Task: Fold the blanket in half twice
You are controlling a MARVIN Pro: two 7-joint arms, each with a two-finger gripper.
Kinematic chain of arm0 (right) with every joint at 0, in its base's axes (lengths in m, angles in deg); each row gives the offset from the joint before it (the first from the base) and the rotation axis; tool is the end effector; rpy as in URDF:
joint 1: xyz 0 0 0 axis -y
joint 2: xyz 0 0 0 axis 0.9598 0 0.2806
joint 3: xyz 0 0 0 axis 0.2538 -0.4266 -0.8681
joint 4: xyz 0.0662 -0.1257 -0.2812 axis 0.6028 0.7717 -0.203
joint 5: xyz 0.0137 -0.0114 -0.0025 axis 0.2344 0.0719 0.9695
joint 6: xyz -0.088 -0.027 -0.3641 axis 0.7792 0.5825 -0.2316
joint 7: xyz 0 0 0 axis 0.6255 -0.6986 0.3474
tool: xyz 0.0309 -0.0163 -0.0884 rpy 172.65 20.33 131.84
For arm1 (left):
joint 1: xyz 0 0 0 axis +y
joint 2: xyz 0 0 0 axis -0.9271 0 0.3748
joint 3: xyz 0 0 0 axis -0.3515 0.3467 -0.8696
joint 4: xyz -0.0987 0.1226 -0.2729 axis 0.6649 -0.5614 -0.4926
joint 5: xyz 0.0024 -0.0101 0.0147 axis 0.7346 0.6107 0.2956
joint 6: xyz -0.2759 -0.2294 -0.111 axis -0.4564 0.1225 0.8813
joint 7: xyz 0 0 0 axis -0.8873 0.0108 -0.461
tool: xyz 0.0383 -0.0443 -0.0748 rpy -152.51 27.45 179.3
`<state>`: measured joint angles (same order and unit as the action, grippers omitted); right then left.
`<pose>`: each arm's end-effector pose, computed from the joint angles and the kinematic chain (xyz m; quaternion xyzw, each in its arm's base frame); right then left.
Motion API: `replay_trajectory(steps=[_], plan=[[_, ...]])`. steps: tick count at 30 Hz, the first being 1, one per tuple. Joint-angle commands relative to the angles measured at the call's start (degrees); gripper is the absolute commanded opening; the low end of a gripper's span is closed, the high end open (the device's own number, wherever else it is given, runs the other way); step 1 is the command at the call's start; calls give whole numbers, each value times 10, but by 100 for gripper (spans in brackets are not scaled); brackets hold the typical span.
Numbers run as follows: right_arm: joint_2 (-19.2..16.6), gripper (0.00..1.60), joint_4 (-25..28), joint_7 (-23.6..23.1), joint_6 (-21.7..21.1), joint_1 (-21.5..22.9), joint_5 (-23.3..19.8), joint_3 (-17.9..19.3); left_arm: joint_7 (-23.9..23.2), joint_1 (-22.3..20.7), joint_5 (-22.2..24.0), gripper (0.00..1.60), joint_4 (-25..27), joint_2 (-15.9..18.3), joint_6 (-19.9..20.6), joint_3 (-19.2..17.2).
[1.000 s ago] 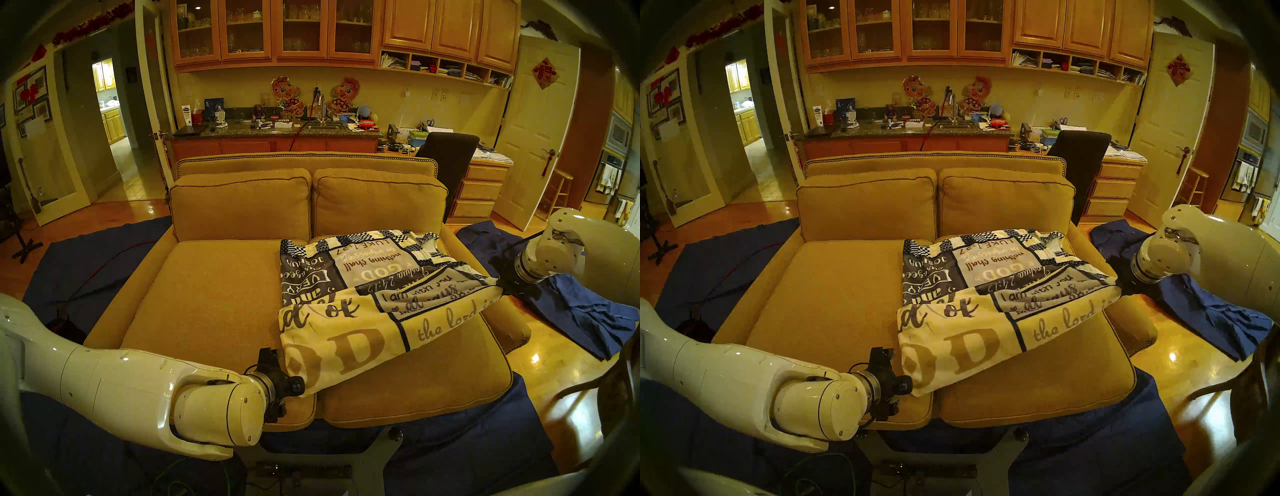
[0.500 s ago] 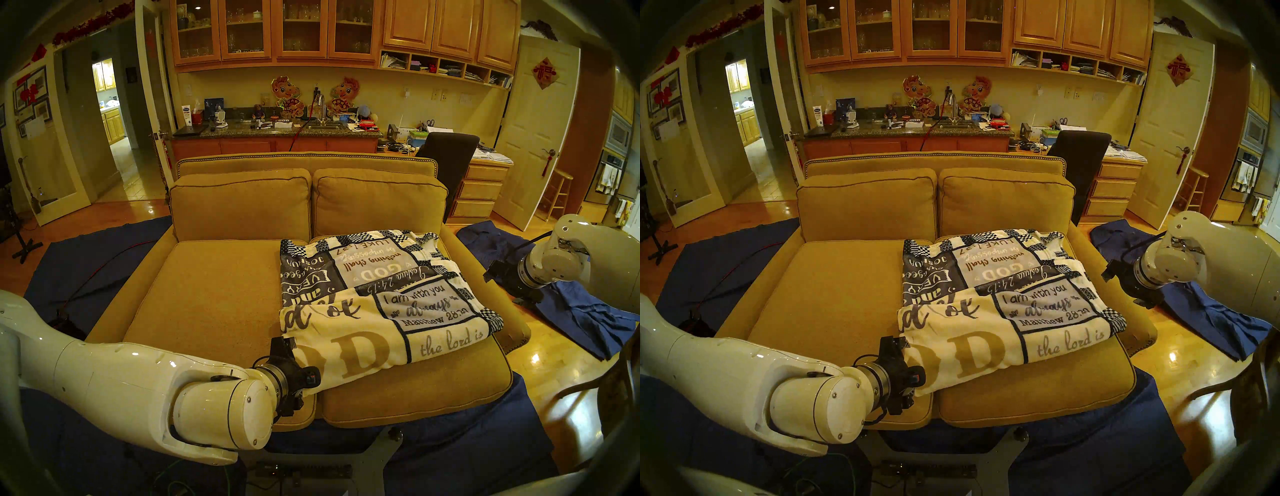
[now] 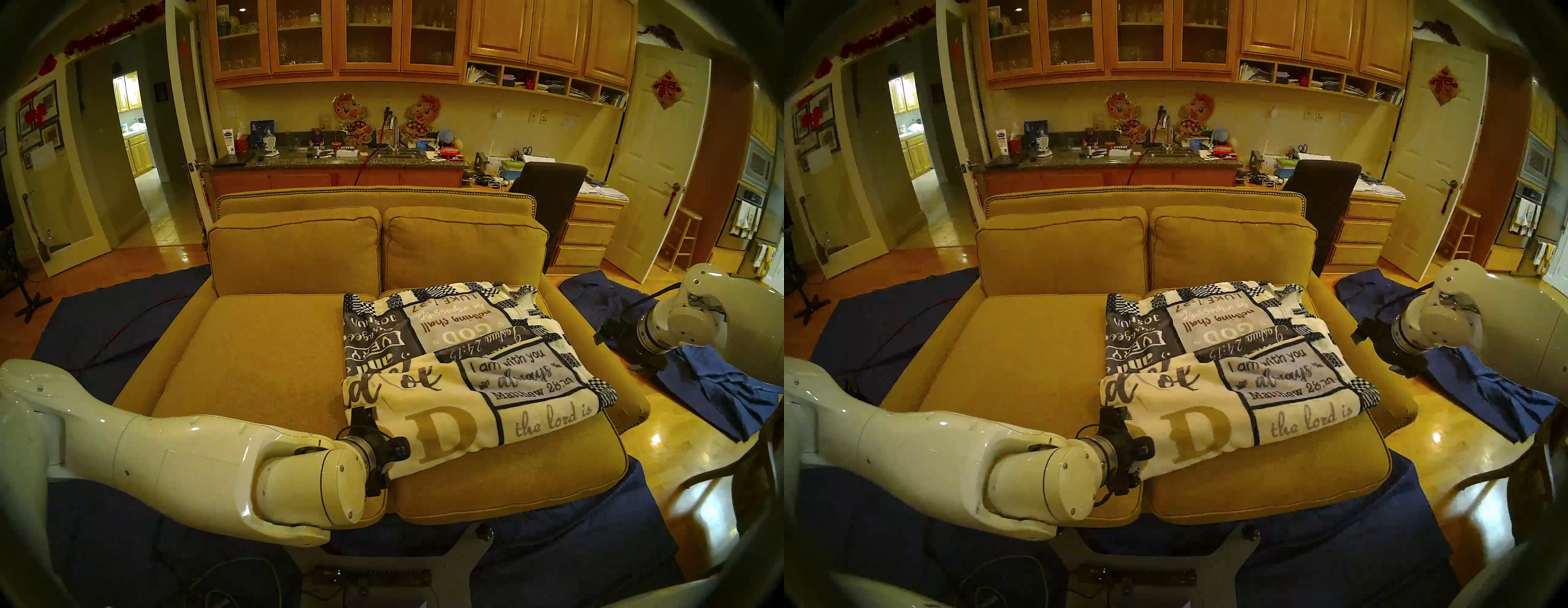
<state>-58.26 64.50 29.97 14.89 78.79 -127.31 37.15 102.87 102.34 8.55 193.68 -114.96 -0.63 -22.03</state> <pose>0.4480 -0.2453 -0.1881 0.8819 -0.3827 0.2749 0.0116 0.2810 -0.1714 -0.3323 -0.7109 0.6090 -0.3397 0.0915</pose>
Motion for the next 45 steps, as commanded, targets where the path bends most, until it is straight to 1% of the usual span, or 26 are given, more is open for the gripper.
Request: replay_trajectory(steps=[1,3,5,10,14,15,16,17,18,20,22,25,27,29,31,32,33,36,37,38,39,40,41,42,45], plan=[[-4,160,-2,0,2,9,4,4,3,-3,11,160,8,-39,-14,-28],[-4,160,-1,0,2,10,5,3,6,2,14,160,7,-44,-16,-32],[-5,160,-1,0,3,11,5,2,7,6,24,160,1,-51,-7,-33],[-5,160,0,-1,3,15,6,-2,12,19,34,160,-12,-52,-18,-36],[-6,160,0,-2,3,18,6,-5,-7,16,37,160,-20,-51,-26,-30],[-6,160,0,-2,3,19,6,-6,0,21,41,160,-26,-54,-21,-31],[-6,160,1,-2,3,19,6,-7,-6,19,41,160,-29,-56,-20,-28],[-6,160,1,-2,3,20,6,-7,-6,20,37,160,-34,-57,-23,-25],[-6,160,1,-2,3,20,6,-8,-15,23,37,160,-37,-52,-44,-26],[-6,160,1,-2,3,21,6,-8,-15,28,37,160,-46,-49,-57,-28],[-6,160,1,-3,3,22,6,-9,-35,23,29,160,-57,-52,-68,-20],[-7,160,1,-3,4,23,6,-11,-47,22,24,160,-73,-63,-77,-15],[-7,160,1,-3,4,24,6,-12,-55,22,29,160,-83,-69,-71,-13],[-7,160,2,-3,4,26,6,-14,-54,27,26,160,-89,-67,-81,-12],[-7,160,2,-3,4,28,6,-15,-61,26,24,160,-92,-65,-84,-9],[-7,160,2,-4,4,28,6,-16,-60,25,27,160,-95,-68,-72,-8],[-7,160,2,-4,4,29,6,-16,-63,24,27,160,-99,-70,-69,-5],[-7,160,2,-4,4,29,6,-16,-63,23,31,160,-121,-87,-37,4],[-7,160,2,-4,4,28,6,-16,-49,26,32,160,-130,-96,-15,6],[-7,160,2,-4,4,28,6,-16,-50,25,33,160,-138,-100,-8,8],[-7,160,2,-4,4,28,6,-16,-49,18,33,160,-143,-105,-5,18],[-7,160,2,-4,4,29,6,-16,-44,21,33,160,-146,-110,14,15],[-7,160,2,-4,4,28,6,-16,-44,6,35,160,-150,-114,15,32],[-7,160,2,-4,4,29,6,-17,-40,4,35,160,-152,-119,31,33],[-8,160,2,-4,4,29,6,-17,-32,-14,45,160,-158,-128,42,53]])
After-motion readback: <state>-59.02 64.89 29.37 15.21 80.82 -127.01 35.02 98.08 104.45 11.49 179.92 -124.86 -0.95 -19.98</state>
